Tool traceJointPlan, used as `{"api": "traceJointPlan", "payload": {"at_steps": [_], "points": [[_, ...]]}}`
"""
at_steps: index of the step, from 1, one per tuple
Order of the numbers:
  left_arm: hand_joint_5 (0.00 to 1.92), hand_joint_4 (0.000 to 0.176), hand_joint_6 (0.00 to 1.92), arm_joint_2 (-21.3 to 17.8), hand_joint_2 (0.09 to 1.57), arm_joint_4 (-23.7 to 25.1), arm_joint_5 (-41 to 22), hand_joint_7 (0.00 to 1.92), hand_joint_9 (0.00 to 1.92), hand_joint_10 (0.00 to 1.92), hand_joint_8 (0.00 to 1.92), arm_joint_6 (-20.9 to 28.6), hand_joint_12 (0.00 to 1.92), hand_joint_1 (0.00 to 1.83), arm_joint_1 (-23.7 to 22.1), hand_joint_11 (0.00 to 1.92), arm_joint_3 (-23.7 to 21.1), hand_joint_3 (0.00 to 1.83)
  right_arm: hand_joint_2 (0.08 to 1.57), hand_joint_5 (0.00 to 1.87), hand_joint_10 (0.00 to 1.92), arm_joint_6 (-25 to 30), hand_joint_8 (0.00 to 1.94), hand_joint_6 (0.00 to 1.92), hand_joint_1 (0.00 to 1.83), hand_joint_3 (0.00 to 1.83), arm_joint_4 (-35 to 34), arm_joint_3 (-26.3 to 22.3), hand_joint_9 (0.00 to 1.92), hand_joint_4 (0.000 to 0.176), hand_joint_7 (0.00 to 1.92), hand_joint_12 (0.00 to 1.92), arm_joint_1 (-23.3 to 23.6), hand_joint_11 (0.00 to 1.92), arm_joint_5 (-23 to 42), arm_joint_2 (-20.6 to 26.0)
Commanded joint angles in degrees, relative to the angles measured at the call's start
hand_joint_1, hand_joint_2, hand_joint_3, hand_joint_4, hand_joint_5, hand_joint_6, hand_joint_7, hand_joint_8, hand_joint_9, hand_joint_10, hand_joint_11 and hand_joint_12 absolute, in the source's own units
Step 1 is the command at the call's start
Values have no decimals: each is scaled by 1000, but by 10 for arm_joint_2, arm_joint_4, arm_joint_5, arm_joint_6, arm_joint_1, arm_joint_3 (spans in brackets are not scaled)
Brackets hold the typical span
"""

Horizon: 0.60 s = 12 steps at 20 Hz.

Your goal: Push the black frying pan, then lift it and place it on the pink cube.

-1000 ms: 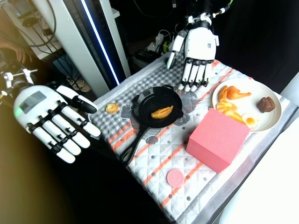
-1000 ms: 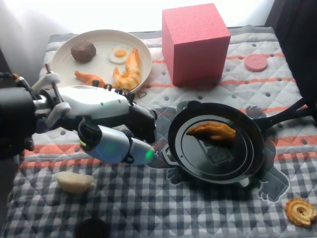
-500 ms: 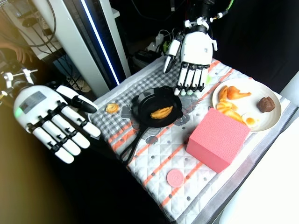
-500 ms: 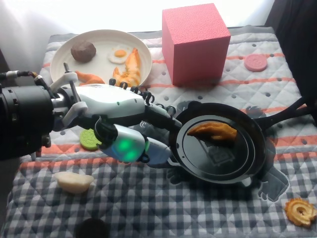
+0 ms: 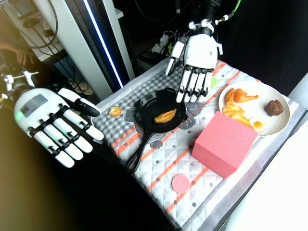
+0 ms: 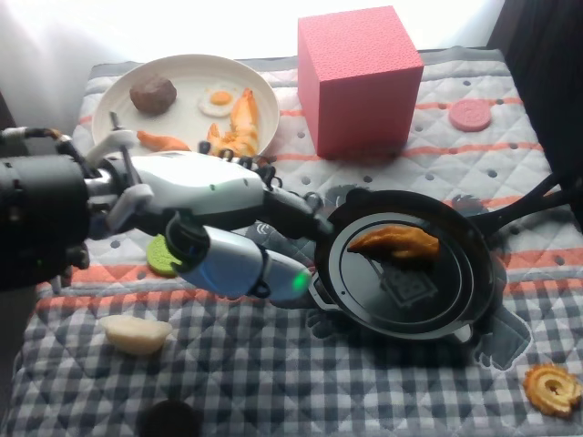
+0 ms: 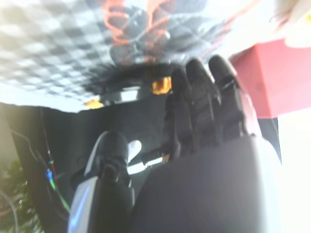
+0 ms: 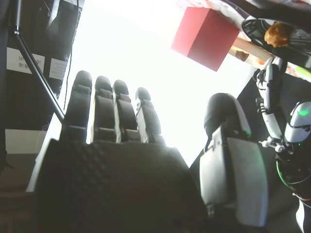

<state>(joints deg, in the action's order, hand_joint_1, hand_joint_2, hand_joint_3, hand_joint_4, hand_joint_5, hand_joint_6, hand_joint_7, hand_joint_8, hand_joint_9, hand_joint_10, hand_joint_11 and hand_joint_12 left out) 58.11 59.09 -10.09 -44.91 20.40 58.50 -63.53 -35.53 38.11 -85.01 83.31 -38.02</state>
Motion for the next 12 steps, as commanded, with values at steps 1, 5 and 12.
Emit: {"api": "traceJointPlan", "payload": {"at_steps": [1,5,12], "points": [[463,46,64,-7,1295,-8,-32,449,300,232,5,3,821,130,-6,0,-3,3,1224,0,0,3,0,0,235,3,1,4,0,71,0,10,0,21,73,2],[592,9,76,-3,1279,-2,-22,603,210,891,62,2,1026,219,-1,0,0,0,1224,0,0,4,0,0,243,0,-1,4,0,54,0,352,0,1,73,2],[557,33,42,24,1283,33,-11,472,169,970,413,2,1024,178,-3,0,3,0,1214,0,0,6,0,0,253,0,-1,4,0,59,0,457,0,0,73,1]]}}
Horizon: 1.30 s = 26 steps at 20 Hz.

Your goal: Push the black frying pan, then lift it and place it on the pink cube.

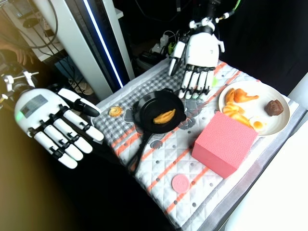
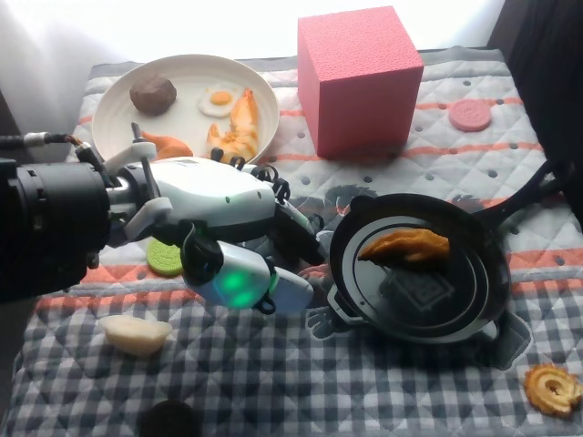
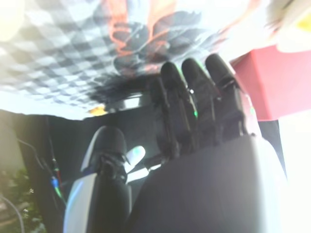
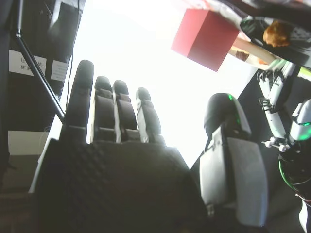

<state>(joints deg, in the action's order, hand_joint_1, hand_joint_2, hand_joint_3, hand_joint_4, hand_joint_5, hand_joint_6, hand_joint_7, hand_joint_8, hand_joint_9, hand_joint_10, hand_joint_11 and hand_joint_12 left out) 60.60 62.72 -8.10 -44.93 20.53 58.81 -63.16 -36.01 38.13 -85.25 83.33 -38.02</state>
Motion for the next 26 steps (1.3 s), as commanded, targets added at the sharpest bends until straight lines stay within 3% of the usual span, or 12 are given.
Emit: {"api": "traceJointPlan", "payload": {"at_steps": [1,2,3,5,9,14,15,19,21,22,25,26], "points": [[573,39,45,0,1296,-3,-30,431,146,958,432,2,1048,151,-1,0,-1,2,1215,0,0,2,0,0,241,0,4,4,0,57,0,372,2,0,73,1],[622,44,88,0,1288,-3,-30,418,153,1042,584,2,1154,171,-1,0,-1,0,1216,0,0,2,0,0,234,0,4,4,0,59,0,263,2,0,73,1],[597,38,69,0,1289,-1,-30,424,175,1014,558,2,1176,186,-1,0,-1,0,1215,0,0,3,0,0,221,0,4,4,0,65,0,292,2,0,73,1],[559,41,30,2,1282,1,-32,441,202,855,323,2,1151,168,-1,0,-2,0,1215,0,0,3,0,0,228,0,4,4,0,66,0,242,2,0,73,-1],[585,3,11,-3,1304,9,-29,569,308,543,55,3,947,136,4,0,-8,0,1216,0,0,4,0,0,232,0,3,4,0,74,0,121,2,0,74,-2],[599,27,11,-8,1279,17,-41,557,252,631,22,2,886,174,6,0,-19,0,1217,0,0,5,0,0,215,0,1,4,0,65,0,182,1,0,74,-3],[568,45,1,-8,1291,18,-42,493,245,585,14,2,771,142,6,0,-19,1,1228,0,0,6,0,0,234,0,1,4,0,54,0,342,1,0,74,-3],[569,48,11,-7,1298,21,-43,455,201,653,3,3,853,151,7,0,-20,0,1222,0,0,6,0,0,226,0,0,4,0,84,0,342,0,0,74,-4],[514,58,2,-2,1306,21,-47,383,224,326,0,3,755,150,7,0,-19,0,1223,0,0,6,0,0,228,0,0,4,0,72,0,390,0,0,75,-5],[460,73,0,1,1294,21,-48,465,270,366,12,4,807,170,6,0,-17,1,1221,0,0,6,0,0,235,0,0,4,0,67,0,397,0,0,75,-5],[477,41,25,14,1286,21,-53,516,343,386,12,4,902,165,3,0,-11,0,1235,0,0,6,0,0,237,0,0,4,0,47,0,77,0,0,77,-5],[477,41,25,15,1286,21,-54,516,343,386,12,4,902,165,3,0,-11,0,1235,0,0,6,0,0,237,0,0,4,0,47,0,77,0,0,77,-5]]}}
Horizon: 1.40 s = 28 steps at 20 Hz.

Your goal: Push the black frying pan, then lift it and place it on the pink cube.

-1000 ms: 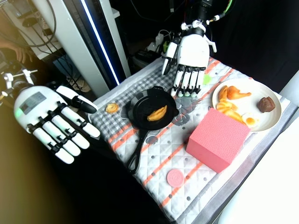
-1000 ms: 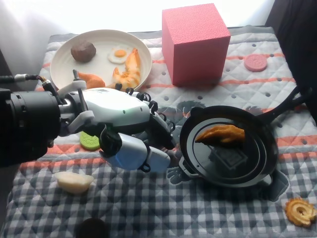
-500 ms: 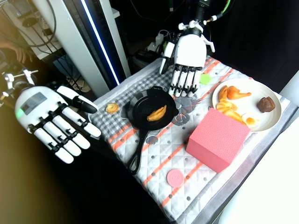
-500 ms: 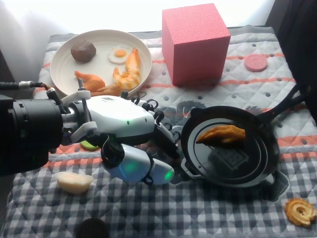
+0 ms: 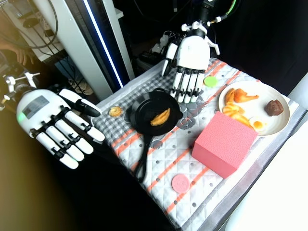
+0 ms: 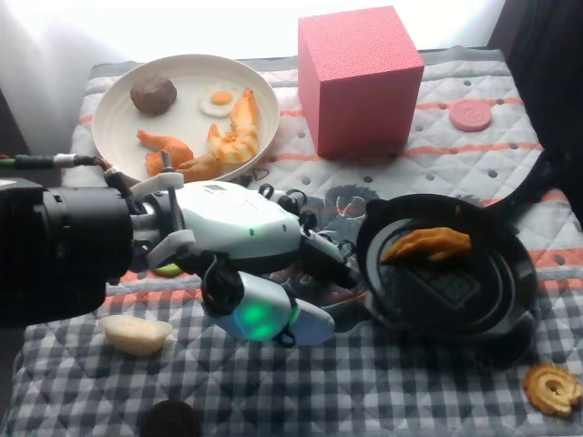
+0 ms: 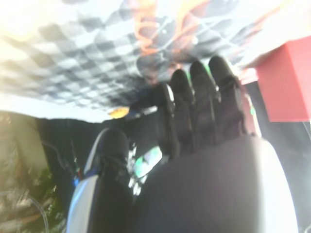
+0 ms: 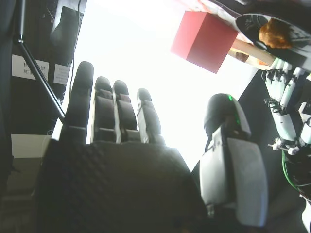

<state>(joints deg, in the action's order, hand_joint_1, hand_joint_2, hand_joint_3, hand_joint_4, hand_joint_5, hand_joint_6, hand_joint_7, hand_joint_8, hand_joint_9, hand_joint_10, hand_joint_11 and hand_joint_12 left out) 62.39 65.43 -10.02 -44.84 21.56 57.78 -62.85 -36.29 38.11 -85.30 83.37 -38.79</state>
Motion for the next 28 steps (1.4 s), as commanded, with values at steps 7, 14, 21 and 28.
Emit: {"api": "traceJointPlan", "payload": {"at_steps": [7,14,21,28], "points": [[626,35,77,22,1250,-6,-34,572,313,526,9,3,978,271,-19,0,17,0,1239,0,0,3,0,0,237,0,3,4,0,42,0,89,0,0,77,2],[499,25,425,41,1238,-5,-31,633,220,789,49,3,933,289,-30,0,31,2,1247,0,0,4,0,0,238,0,3,4,0,28,0,146,0,0,79,2],[513,29,493,17,1259,-6,-43,597,294,529,29,21,1087,274,-20,0,18,1,1240,0,0,6,0,0,224,0,3,2,0,34,0,213,-3,0,81,2],[497,35,16,-12,1299,-14,-60,521,429,152,1,22,902,220,-25,0,3,5,1233,0,0,8,0,0,219,0,3,1,0,62,0,200,-5,0,81,2]]}}
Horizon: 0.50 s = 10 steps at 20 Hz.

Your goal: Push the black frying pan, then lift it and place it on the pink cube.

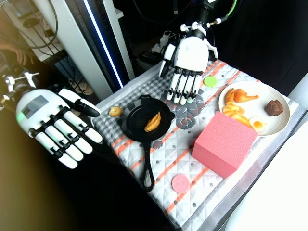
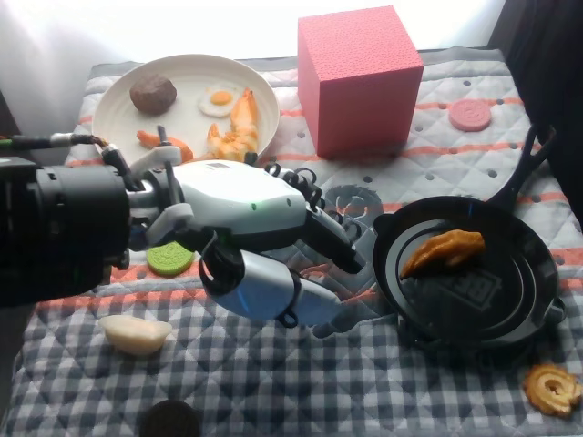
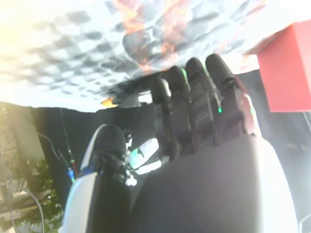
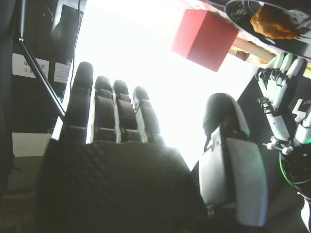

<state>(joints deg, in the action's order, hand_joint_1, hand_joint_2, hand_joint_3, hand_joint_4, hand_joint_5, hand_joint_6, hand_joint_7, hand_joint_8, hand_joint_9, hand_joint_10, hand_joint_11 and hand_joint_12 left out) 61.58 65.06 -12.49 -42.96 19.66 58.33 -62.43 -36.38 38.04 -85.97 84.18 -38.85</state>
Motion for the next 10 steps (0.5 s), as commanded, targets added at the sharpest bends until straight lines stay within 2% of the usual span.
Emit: {"api": "traceJointPlan", "payload": {"at_steps": [1,3,4,5,7,8,9,10], "points": [[520,22,20,-6,1290,-11,-39,573,475,170,16,3,983,257,-6,0,-4,0,1241,0,0,4,0,0,240,0,4,2,0,52,0,118,1,0,73,3],[477,22,2,-11,1298,-11,-45,552,471,168,3,3,1039,185,-5,0,-8,4,1242,0,0,4,0,0,242,0,4,2,0,32,0,36,0,0,73,3],[517,3,14,-14,1282,-11,-51,565,504,173,5,5,1103,220,-3,0,-12,0,1245,0,0,4,0,0,244,1,3,2,0,40,0,33,0,0,73,3],[546,2,21,-16,1290,-11,-57,546,486,158,3,12,1065,224,-2,0,-12,1,1234,0,0,5,0,0,249,1,3,2,0,58,0,77,0,0,73,3],[626,26,52,-23,1291,-17,-79,592,506,165,21,30,1048,223,1,0,-14,1,1231,0,0,5,0,0,245,0,2,1,0,57,0,203,-1,0,73,2],[642,17,58,-30,1299,-19,-88,633,505,226,18,30,1055,236,4,0,-20,0,1238,0,0,5,0,0,250,3,1,1,0,49,0,215,-1,0,73,1],[608,11,42,-37,1306,-22,-99,618,487,235,6,30,1042,222,5,0,-26,2,1237,0,0,5,0,0,228,1,1,1,0,49,0,277,-1,0,73,1],[621,0,44,-43,1312,-24,-108,614,517,256,3,32,1164,278,7,0,-31,2,1236,0,0,5,0,0,224,0,0,1,0,47,0,290,-1,0,73,1]]}}
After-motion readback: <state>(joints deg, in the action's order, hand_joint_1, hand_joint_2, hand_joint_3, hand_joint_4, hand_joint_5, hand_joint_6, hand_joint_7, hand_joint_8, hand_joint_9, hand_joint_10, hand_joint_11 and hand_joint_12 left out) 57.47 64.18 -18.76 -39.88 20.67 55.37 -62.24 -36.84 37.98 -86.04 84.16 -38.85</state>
